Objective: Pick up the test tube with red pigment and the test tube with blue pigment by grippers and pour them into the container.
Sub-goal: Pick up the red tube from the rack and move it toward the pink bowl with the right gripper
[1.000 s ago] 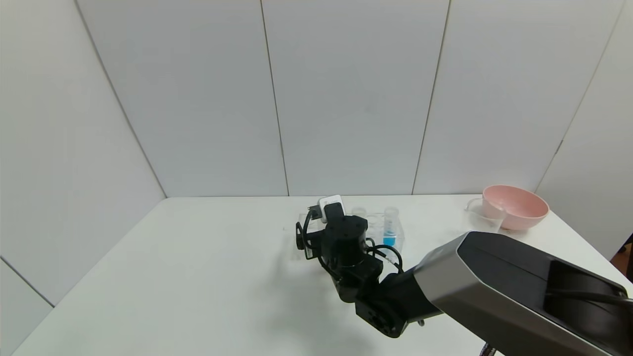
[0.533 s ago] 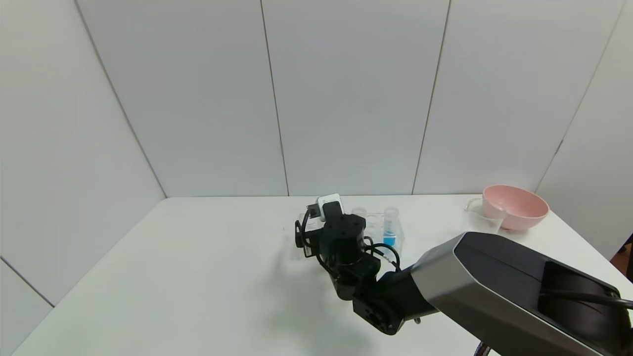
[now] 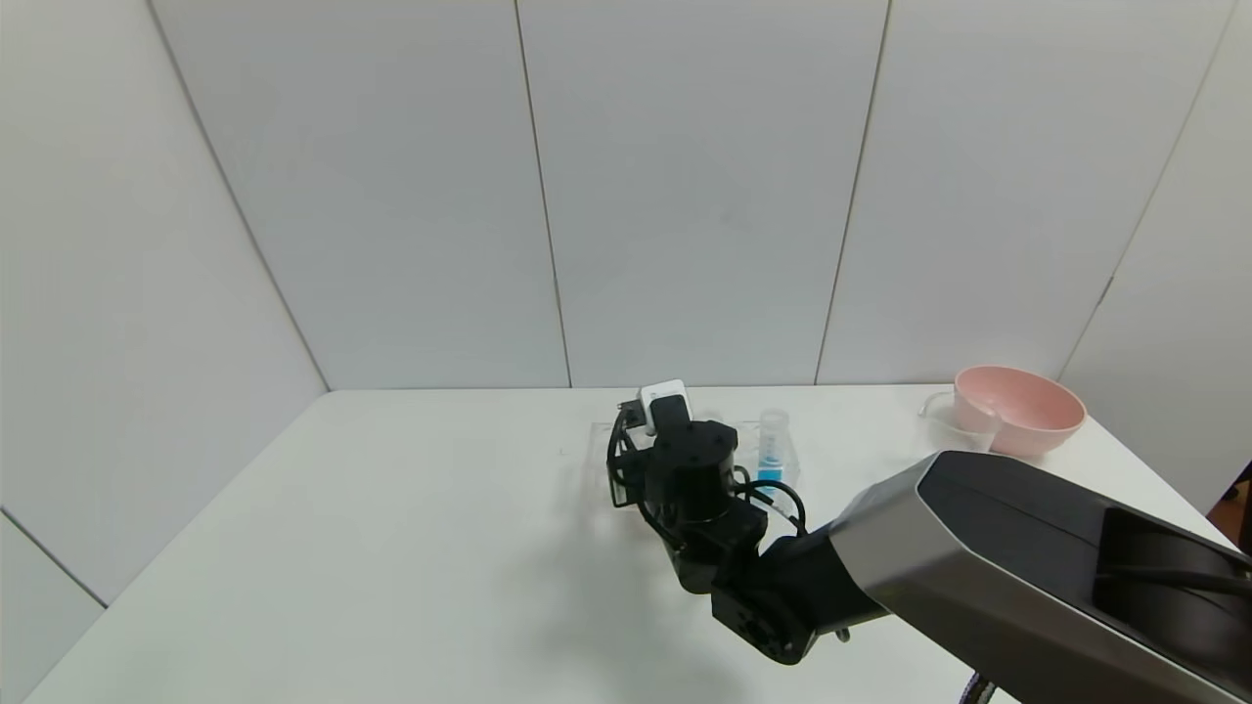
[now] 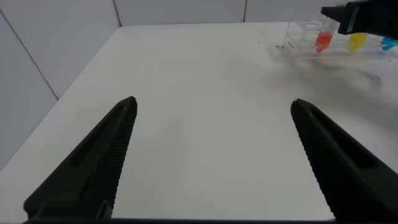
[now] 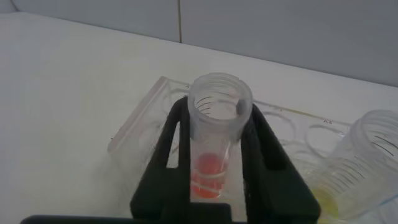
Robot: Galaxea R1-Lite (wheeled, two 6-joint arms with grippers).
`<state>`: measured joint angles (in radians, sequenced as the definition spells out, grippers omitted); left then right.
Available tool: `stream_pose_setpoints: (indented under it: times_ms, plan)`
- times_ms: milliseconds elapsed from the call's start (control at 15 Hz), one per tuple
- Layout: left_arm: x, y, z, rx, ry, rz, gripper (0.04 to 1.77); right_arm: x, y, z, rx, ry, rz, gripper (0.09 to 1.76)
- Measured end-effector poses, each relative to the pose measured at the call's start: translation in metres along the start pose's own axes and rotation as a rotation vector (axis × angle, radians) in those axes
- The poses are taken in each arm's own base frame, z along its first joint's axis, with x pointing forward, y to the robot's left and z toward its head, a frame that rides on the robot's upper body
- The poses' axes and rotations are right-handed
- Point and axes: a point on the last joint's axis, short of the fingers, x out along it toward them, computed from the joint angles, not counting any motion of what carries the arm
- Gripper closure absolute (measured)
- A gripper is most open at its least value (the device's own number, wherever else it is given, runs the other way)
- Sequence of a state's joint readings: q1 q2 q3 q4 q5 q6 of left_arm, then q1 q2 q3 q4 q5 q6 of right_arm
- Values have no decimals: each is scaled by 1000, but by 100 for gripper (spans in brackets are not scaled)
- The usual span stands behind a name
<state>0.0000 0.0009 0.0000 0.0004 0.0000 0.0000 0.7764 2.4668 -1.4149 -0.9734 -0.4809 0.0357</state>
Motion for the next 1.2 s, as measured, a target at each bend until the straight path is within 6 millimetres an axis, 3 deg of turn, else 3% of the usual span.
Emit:
stream_pose_setpoints:
  times_ms: [467,1000,1200]
  plan:
    - [0,0,0,0,0,0,5,-5,1,14,-1,-20,3,134]
    - [0,0,0,0,1,0,5,-24,-2,79,-3,-90,45,134]
    - [0,0,0,0,1,0,5,-32,-3,91,4,-111,50,134]
